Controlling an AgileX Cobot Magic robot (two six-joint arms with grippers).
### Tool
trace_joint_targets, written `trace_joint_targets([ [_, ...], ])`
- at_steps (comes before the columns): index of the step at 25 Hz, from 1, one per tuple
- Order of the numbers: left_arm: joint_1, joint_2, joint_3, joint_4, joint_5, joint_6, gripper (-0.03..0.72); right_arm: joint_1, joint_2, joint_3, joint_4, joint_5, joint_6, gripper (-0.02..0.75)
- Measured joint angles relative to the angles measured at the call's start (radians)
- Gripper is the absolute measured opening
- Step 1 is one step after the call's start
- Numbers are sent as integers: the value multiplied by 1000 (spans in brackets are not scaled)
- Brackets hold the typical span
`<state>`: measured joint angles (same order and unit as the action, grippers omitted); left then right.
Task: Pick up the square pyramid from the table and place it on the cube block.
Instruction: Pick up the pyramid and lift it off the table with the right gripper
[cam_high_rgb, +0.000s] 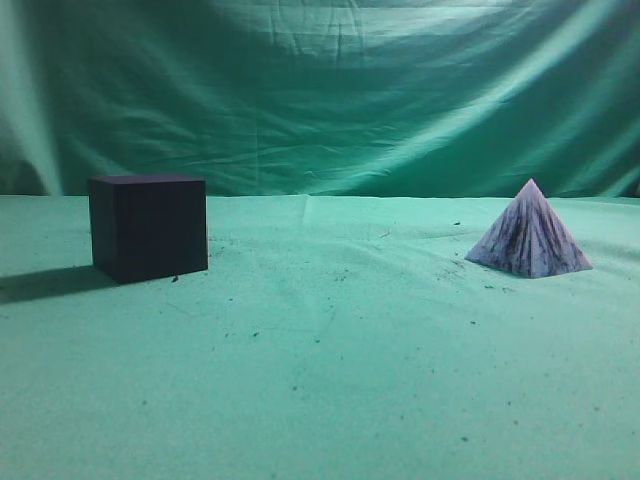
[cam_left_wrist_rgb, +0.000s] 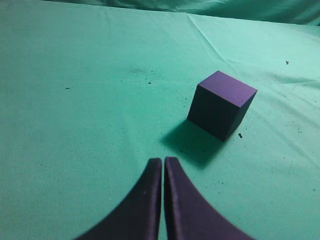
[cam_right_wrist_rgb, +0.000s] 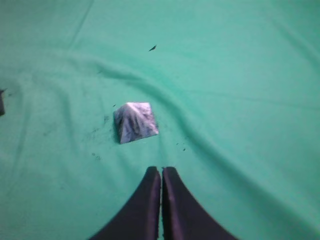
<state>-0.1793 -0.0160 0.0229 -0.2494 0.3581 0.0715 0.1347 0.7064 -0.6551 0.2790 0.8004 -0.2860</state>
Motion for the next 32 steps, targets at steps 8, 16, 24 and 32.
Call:
trace_joint_targets([
  [8, 0, 0, 0, 0, 0, 0, 0, 167, 336, -117, -54, 25, 38, 0],
  [16, 0, 0, 0, 0, 0, 0, 0, 184, 593, -264, -72, 48, 73, 0],
  [24, 0, 0, 0, 0, 0, 0, 0, 287, 740, -355, -185, 25, 73, 0],
  [32, 0, 0, 0, 0, 0, 0, 0, 291, 856, -367, -214, -114, 69, 526],
])
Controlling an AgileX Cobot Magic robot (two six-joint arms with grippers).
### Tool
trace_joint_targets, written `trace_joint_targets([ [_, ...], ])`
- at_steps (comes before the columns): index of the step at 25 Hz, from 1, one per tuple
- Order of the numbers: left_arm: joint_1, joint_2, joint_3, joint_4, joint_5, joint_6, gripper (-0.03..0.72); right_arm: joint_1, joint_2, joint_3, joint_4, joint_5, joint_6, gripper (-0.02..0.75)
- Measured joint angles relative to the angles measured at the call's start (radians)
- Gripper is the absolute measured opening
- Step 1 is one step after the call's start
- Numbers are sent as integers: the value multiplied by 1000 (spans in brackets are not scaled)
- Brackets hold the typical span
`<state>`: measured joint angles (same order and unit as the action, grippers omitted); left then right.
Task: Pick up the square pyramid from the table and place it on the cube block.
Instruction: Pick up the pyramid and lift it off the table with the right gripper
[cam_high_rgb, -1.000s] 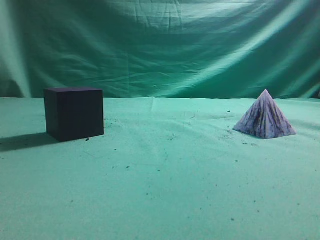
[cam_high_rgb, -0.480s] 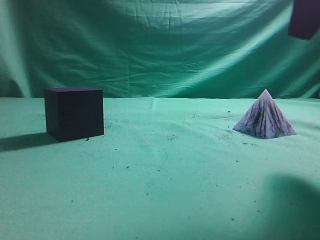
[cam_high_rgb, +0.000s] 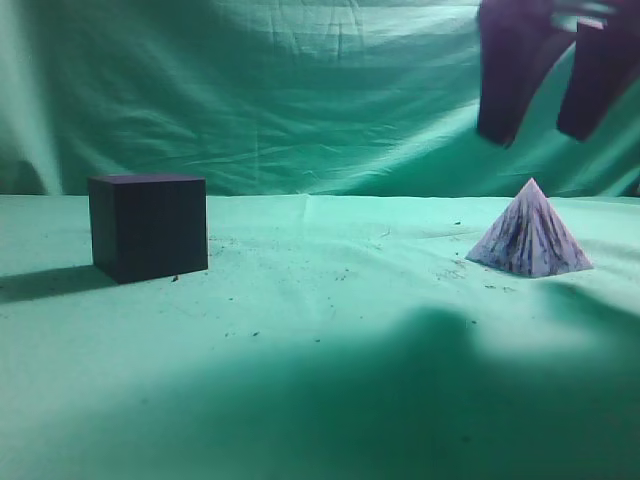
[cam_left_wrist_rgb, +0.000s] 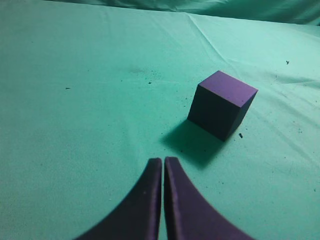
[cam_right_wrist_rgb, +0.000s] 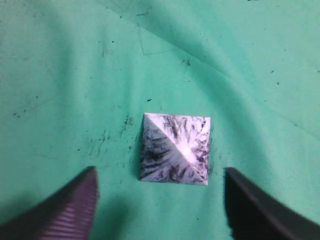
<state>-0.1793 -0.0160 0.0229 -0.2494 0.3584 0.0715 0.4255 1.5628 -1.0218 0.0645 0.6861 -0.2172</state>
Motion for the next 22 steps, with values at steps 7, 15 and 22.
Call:
trace_joint_targets([
  [7, 0, 0, 0, 0, 0, 0, 0, 4, 132, -2, -1, -56, 4, 645],
  [15, 0, 0, 0, 0, 0, 0, 0, 4, 249, -4, -1, -97, 28, 645],
  [22, 0, 0, 0, 0, 0, 0, 0, 4, 279, -23, -7, -113, 34, 422],
])
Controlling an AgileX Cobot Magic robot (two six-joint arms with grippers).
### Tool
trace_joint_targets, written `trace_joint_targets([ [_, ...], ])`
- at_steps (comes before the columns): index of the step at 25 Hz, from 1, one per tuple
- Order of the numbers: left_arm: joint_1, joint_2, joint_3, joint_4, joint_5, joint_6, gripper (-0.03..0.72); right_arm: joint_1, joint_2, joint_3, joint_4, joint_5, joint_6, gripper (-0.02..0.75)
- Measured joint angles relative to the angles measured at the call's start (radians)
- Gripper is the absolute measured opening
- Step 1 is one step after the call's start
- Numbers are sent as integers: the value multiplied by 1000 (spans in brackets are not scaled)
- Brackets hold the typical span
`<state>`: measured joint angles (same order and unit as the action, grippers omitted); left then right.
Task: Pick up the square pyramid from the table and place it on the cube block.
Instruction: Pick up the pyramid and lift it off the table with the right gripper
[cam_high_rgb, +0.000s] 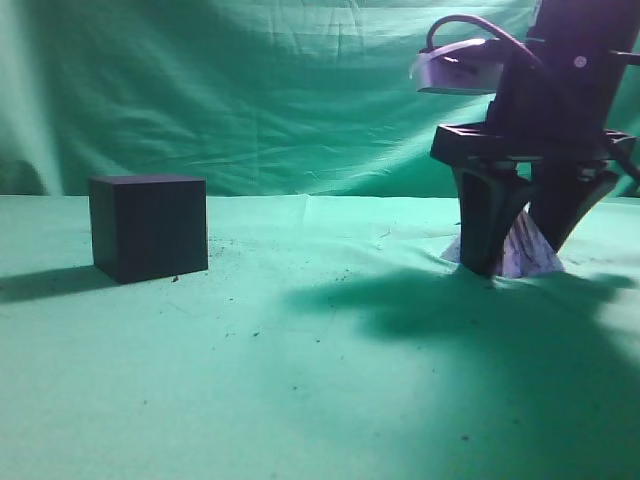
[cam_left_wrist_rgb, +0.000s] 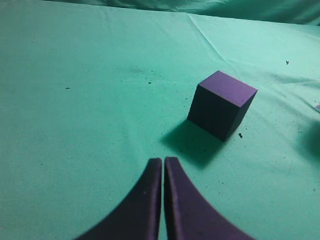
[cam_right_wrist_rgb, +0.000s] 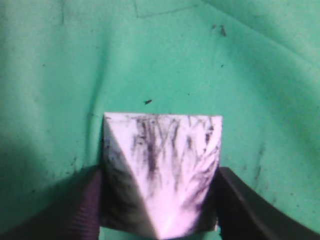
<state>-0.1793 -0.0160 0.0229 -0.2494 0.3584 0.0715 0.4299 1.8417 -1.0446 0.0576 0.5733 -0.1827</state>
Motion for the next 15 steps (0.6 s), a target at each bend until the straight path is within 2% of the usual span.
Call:
trace_joint_targets([
  [1, 0, 0, 0, 0, 0, 0, 0, 0, 0, 0, -5, 7, 0, 401],
  [2, 0, 0, 0, 0, 0, 0, 0, 2, 0, 0, -9, 8, 2, 417],
  [3, 0, 0, 0, 0, 0, 0, 0, 2, 0, -4, -11, 11, 2, 363],
  [4, 0, 0, 0, 0, 0, 0, 0, 2, -2, -6, -19, 15, 4, 349],
  [15, 0, 0, 0, 0, 0, 0, 0, 17, -33, -186, -60, 224, 10, 359],
])
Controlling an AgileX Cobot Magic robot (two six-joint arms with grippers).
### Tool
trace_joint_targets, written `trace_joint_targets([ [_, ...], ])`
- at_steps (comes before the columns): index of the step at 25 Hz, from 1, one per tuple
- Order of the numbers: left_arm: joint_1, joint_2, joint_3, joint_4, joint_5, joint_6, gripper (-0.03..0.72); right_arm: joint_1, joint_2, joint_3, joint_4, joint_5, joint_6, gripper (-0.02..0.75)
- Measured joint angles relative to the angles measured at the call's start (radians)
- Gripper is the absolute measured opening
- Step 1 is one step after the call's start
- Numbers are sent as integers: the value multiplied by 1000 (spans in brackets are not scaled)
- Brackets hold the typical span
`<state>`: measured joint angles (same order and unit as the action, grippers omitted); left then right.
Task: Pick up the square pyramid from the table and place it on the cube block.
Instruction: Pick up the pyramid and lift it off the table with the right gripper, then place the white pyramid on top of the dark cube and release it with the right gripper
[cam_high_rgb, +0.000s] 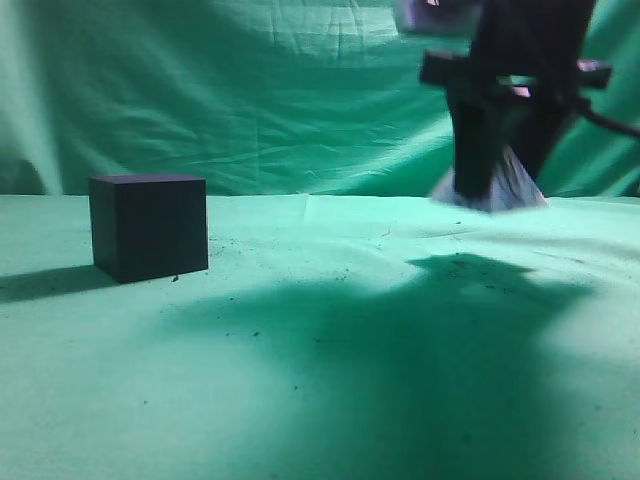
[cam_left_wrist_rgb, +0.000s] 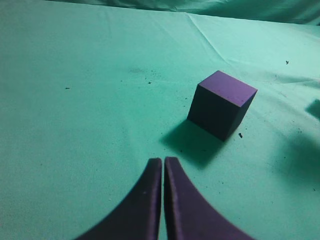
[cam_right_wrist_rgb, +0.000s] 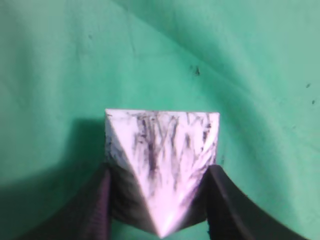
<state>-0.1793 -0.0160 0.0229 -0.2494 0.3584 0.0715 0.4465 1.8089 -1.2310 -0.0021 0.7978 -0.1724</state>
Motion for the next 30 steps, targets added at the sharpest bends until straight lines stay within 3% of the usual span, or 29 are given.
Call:
trace_joint_targets([
  [5, 0, 0, 0, 0, 0, 0, 0, 55, -72, -108, 26, 60, 0, 359],
  [11, 0, 0, 0, 0, 0, 0, 0, 247, -67, -312, 174, 79, 0, 359],
  [16, 0, 0, 0, 0, 0, 0, 0, 379, 87, -501, 161, 165, 0, 359],
  [22, 0, 0, 0, 0, 0, 0, 0, 414, 261, -648, 89, 269, 0, 325],
  [30, 0, 0, 0, 0, 0, 0, 0, 414, 343, -666, 57, 249, -17, 325],
])
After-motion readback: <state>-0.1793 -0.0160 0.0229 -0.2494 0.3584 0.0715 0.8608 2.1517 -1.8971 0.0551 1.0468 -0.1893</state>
